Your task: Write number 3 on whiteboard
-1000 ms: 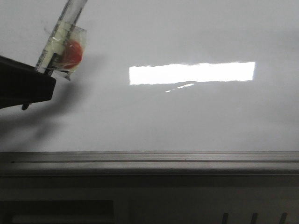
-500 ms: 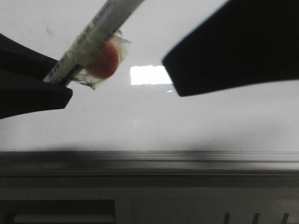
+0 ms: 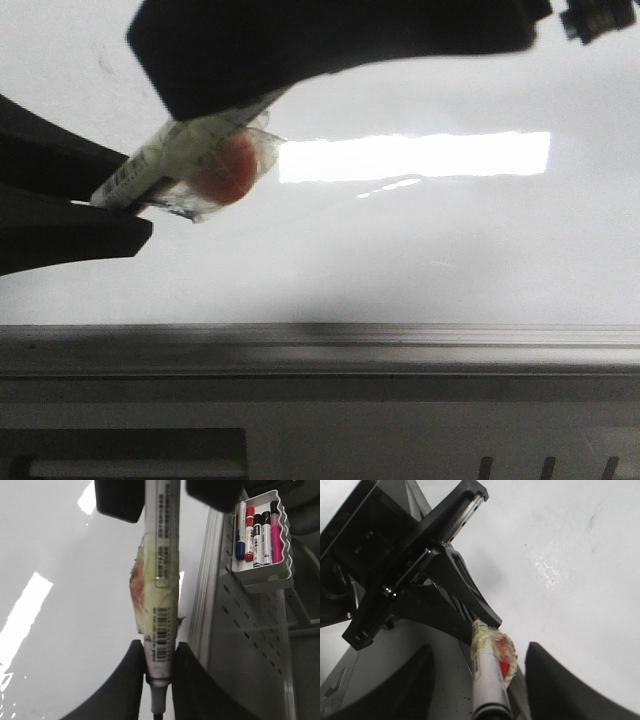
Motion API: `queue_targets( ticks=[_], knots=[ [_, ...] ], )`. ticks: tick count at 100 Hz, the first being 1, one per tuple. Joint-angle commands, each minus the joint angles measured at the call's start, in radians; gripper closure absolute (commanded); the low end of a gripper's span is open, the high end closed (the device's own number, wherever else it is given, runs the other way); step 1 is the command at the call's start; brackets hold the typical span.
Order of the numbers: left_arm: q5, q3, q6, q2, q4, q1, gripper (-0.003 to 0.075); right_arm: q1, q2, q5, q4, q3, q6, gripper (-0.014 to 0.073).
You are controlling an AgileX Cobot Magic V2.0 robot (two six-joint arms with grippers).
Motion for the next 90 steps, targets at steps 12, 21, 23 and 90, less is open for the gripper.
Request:
queue_targets(
  ticks=[12, 21, 23, 90],
  knots=[
    [-0.048, -0.026, -0.007, -0.006, -0.022, -0.005, 0.0741, -0.011, -0.008, -0.012, -0.013, -0.036, -0.011, 0.0661],
    [-0.048, -0.026, -0.007, -0.006, -0.022, -0.005, 0.0740, -0.025, -0.006, 0.062, -0.013, -0.036, -0.010, 0.0658],
    [-0.050, -0.026, -0.007, -0.006, -0.022, -0.005, 0.0740, -0.025, -0.006, 0.067, -0.013, -0.036, -0.010, 0.0658],
    [0.045, -0.026, -0.007, -0.142, -0.352, -0.003, 0.0295, -0.171, 0.000, 0.262, -0.033, -0.282, -0.008, 0.0658]
  ],
)
